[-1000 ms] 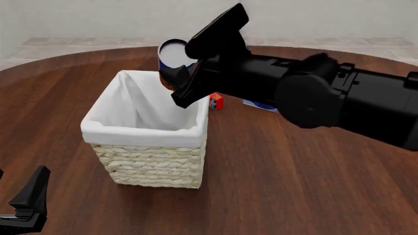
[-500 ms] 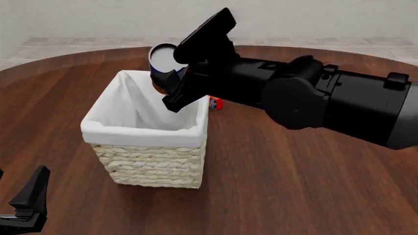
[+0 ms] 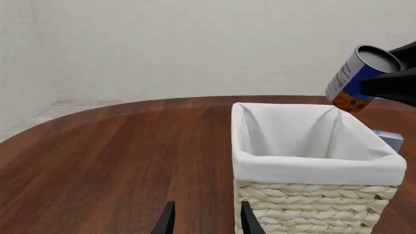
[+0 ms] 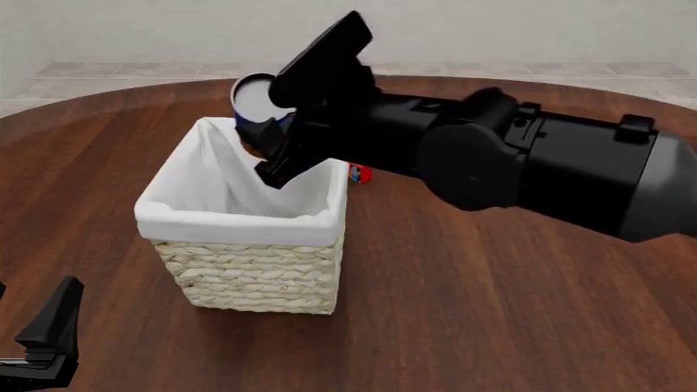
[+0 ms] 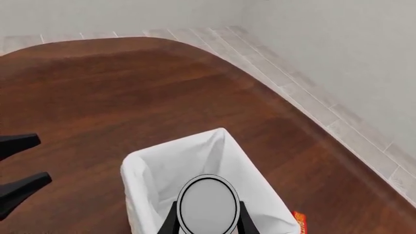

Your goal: Pick up the alphabet soup and put it in the basket.

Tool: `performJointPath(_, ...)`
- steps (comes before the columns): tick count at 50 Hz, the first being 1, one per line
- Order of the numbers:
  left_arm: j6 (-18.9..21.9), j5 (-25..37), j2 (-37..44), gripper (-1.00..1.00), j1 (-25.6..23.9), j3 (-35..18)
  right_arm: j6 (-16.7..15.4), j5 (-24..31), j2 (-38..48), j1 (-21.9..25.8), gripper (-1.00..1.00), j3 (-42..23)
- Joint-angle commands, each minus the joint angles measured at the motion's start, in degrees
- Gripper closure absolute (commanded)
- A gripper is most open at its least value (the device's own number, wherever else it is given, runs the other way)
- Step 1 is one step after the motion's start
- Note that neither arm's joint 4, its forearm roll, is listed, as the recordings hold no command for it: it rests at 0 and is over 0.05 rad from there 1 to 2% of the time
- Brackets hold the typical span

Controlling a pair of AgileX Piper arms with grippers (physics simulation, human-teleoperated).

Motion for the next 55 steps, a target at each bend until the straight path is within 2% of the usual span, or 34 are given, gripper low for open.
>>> performJointPath(1,0.0,0.0,0.01,-1.0,0.0,0.0,0.64,0.31,0.58,0.53,1.0,-1.67)
performJointPath(21,0.0,0.0,0.01,-1.0,0.0,0.0,0.4,0.69,2.27,0.61,1.0,-3.19)
performJointPath(55,0.01,0.0,0.01,-1.0,0.0,0.0,1.0,1.74,6.66,-1.87,1.0,-6.78)
